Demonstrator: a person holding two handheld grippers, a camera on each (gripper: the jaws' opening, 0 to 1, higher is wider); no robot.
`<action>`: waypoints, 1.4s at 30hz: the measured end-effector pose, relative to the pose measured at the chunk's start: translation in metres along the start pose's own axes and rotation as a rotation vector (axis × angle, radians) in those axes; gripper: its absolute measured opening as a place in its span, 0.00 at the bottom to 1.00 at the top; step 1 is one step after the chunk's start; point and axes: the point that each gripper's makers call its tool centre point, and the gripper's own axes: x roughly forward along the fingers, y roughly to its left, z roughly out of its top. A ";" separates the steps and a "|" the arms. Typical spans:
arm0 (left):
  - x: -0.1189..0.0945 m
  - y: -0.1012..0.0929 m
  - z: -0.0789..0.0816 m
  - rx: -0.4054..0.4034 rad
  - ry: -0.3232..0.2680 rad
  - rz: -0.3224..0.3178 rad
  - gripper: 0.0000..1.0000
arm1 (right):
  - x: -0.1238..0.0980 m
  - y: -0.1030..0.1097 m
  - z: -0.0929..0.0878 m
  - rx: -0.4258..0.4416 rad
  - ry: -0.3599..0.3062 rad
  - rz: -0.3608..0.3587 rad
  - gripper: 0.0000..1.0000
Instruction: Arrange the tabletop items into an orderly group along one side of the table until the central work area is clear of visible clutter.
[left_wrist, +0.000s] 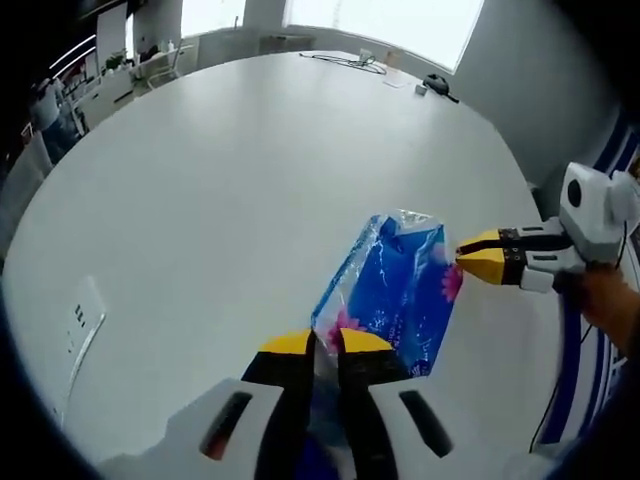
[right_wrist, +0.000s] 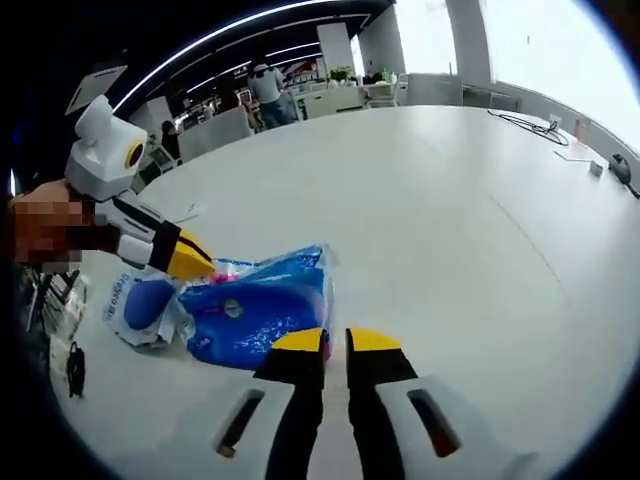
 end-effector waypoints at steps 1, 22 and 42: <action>0.000 0.000 0.000 -0.001 -0.001 -0.001 0.06 | 0.000 0.000 0.000 -0.001 0.001 0.000 0.06; -0.016 -0.003 0.008 0.005 -0.030 0.005 0.13 | -0.005 0.003 0.004 -0.003 -0.003 0.005 0.16; -0.038 0.006 0.026 0.028 -0.077 0.022 0.35 | -0.017 0.012 0.024 -0.015 -0.031 0.012 0.23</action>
